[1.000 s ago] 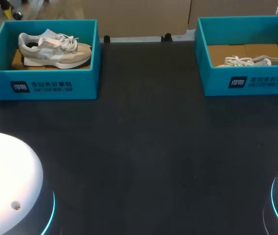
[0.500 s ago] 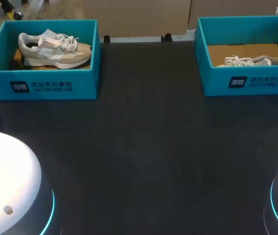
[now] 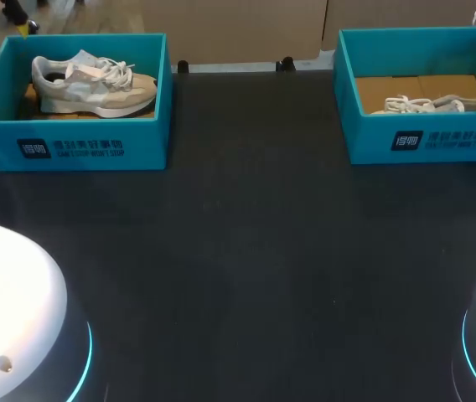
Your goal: Take the shoe out of the shoebox, open the shoe tongue, remove and reinsert the insole, then place the shoe into the shoebox
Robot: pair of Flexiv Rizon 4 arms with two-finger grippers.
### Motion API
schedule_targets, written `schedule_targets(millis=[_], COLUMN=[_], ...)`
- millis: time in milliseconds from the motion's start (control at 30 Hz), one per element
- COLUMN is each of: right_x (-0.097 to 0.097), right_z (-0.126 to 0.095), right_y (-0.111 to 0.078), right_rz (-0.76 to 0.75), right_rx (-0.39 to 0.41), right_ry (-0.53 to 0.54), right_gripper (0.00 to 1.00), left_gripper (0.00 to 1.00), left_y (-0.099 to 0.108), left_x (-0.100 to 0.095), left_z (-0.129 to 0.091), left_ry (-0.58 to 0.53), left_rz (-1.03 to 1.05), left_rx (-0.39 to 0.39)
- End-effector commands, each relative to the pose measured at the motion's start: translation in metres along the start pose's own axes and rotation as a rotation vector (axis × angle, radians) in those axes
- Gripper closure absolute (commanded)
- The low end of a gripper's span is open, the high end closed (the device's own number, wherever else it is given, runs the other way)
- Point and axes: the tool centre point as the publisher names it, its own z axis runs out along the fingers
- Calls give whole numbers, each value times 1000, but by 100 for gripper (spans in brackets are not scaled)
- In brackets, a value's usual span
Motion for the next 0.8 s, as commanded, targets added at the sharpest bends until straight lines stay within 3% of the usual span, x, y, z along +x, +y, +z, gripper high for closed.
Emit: schedule_targets(millis=[33, 800], right_x=[0, 0], right_z=[0, 0], right_y=[-2, -2], right_rz=[1, 1], right_rx=[-4, -4], right_ry=[-2, -2], right_gripper=[0, 0], left_gripper=[0, 0], left_y=[10, 21], left_x=[2, -13], left_z=[8, 65], left_ry=[2, 34], left_rz=[-6, 103], left_rx=[9, 2])
